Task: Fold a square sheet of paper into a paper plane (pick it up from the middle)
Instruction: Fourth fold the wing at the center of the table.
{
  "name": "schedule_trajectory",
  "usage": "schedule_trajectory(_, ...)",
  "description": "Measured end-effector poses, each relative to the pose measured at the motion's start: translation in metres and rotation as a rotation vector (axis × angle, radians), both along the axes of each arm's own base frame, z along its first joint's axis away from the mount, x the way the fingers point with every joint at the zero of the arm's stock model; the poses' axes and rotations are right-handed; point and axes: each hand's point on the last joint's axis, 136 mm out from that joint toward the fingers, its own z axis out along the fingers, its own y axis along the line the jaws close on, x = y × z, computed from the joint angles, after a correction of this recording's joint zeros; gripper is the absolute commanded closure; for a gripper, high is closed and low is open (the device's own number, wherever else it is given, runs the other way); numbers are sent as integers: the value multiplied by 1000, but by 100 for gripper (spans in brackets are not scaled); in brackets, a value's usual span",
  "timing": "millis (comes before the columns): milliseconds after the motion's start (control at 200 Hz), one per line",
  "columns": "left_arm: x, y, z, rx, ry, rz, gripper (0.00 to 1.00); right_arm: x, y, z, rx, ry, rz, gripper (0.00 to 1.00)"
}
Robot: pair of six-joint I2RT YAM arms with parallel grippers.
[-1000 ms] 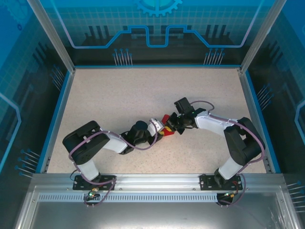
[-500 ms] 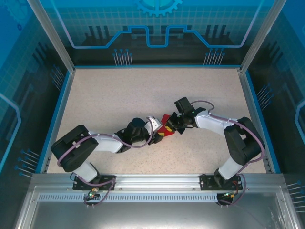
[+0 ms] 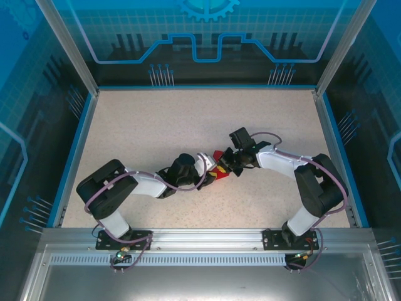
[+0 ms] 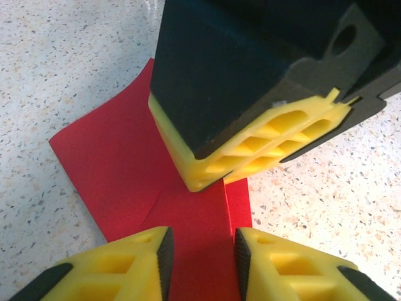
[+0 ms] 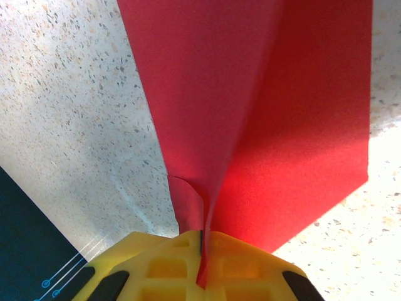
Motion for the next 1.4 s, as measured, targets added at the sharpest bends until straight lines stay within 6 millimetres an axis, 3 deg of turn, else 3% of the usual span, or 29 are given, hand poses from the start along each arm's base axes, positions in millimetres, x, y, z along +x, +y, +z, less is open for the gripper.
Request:
schedule_trajectory(215, 0, 0, -2, 1, 3, 1, 84, 0, 0, 1, 2, 0, 0, 89)
schedule_trajectory(450, 1, 1, -9, 8, 21, 11, 90, 6, -5, 6, 10, -35, 27, 49)
schedule_trajectory(600, 1, 1, -10, -11, 55, 34, 90, 14, -15, 32, 34, -162, 48, 40)
schedule_trajectory(705, 1, 0, -9, -34, 77, 53, 89, 11, -24, 47, 42, -262, 71, 40)
schedule_trajectory(805, 2, 0, -8, -55, 99, 71, 89, 1, -31, 43, 40, -294, 86, 46)
schedule_trajectory(1035, 3, -1, -9, -82, 133, 96, 89, -16, -35, 14, 46, -260, 98, 81)
schedule_trajectory(1395, -2, -2, -16, -84, 165, 100, 89, -14, -23, 1, 76, -243, 112, 83)
